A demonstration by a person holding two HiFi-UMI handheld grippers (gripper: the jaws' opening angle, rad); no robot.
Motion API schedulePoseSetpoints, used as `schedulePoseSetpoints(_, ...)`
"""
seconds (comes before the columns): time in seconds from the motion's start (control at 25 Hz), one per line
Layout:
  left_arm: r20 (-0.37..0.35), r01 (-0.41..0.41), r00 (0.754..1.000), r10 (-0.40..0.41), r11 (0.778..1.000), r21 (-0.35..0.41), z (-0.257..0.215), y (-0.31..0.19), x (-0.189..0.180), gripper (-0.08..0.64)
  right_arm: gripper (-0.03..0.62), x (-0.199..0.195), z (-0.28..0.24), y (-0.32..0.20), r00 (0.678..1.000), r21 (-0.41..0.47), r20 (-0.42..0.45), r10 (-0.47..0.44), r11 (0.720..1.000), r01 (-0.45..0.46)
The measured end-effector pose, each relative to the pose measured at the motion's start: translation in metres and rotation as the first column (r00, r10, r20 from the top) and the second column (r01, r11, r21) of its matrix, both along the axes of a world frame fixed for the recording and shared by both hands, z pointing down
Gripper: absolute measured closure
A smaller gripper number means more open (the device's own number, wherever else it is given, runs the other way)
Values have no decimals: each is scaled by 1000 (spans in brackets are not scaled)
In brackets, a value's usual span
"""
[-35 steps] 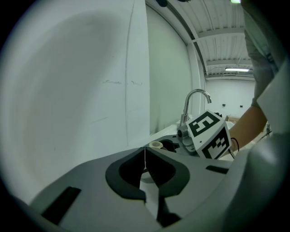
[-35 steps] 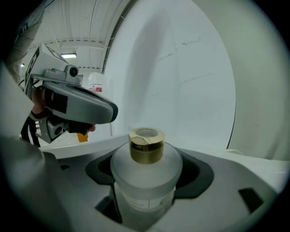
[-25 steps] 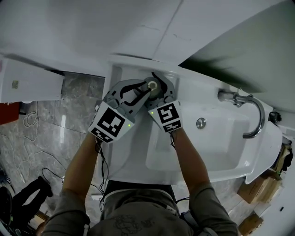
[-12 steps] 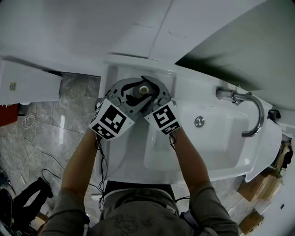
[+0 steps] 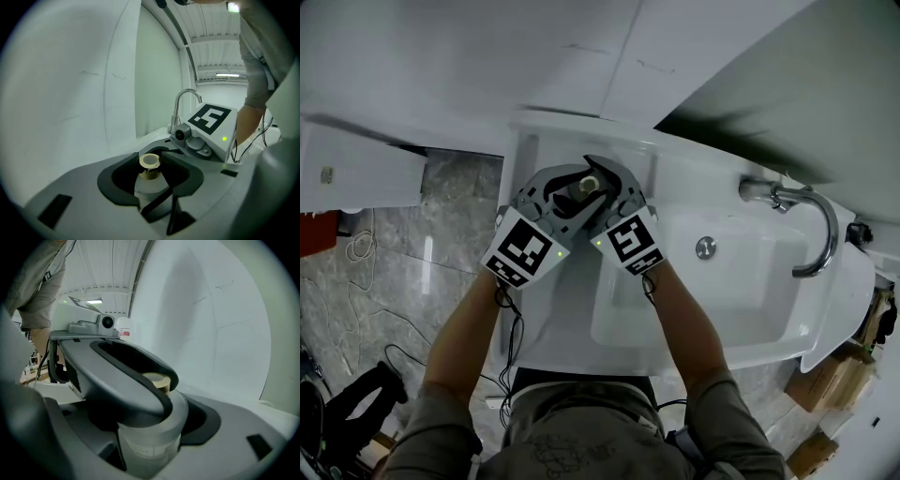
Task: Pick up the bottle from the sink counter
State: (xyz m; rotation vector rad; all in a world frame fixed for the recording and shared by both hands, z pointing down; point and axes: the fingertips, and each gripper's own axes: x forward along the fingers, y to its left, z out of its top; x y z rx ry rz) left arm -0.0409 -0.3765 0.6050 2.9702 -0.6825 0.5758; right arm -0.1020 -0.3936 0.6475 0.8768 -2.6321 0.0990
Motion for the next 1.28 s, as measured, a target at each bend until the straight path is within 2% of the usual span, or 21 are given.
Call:
schedulePoseSetpoints(0.24,8,2,1000,-2,1000,-15,-5,8,1,408,259,1,-4,9,1000,-15,-21,-2,1000,1)
schedulePoseSetpoints(0.44,-1,7,1000,-7,1000,9,-40,18,2,408,259,3,-39,17,1000,6,-28,0,1000,1)
schedulePoseSetpoints(1.04,-35,35,999,-31,994,104,-214,73,6,408,259,8,-214,70,999,98,-35,-9,995,13)
schedulePoseSetpoints(1.28,-49,63,997,-58,993,99,-277,105,-1,408,259,2,-275,103,999,89,-48,-12,996,16)
